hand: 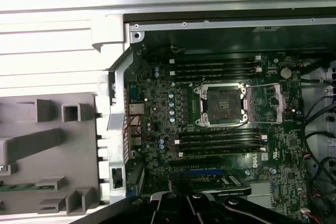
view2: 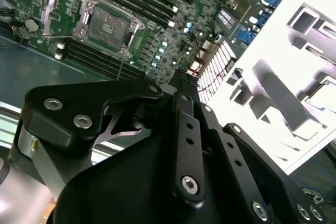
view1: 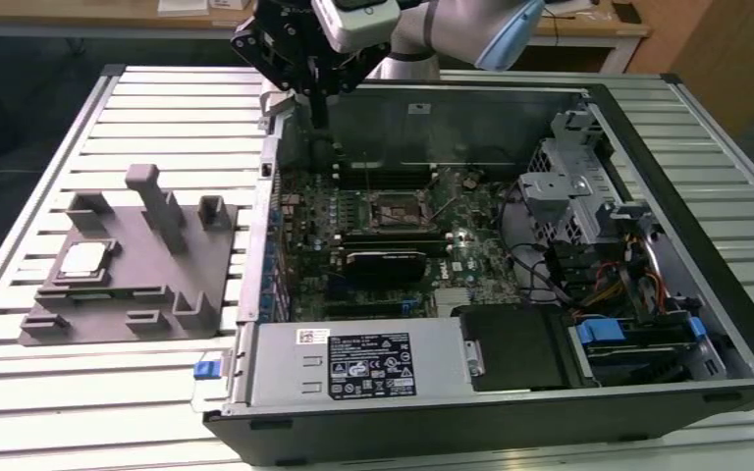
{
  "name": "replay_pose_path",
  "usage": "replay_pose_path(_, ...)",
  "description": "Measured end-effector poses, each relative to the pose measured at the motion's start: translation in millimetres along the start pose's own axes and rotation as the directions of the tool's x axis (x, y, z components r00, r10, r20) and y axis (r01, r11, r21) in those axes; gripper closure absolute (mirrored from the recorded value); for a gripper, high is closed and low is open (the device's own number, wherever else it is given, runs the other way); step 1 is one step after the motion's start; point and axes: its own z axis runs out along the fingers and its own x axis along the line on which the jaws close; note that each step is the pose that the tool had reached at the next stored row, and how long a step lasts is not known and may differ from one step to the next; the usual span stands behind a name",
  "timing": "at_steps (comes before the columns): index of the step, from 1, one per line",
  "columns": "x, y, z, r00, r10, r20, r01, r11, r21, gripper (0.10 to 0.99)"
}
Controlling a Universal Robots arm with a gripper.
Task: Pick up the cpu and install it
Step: 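Reach for the cpu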
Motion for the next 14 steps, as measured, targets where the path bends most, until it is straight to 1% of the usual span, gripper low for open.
replay_pose_path(14, 18.2, -2.4, -0.5, 1.0000, 0.000, 0.0001, 0.000, 1.0000, 0.000, 0.980)
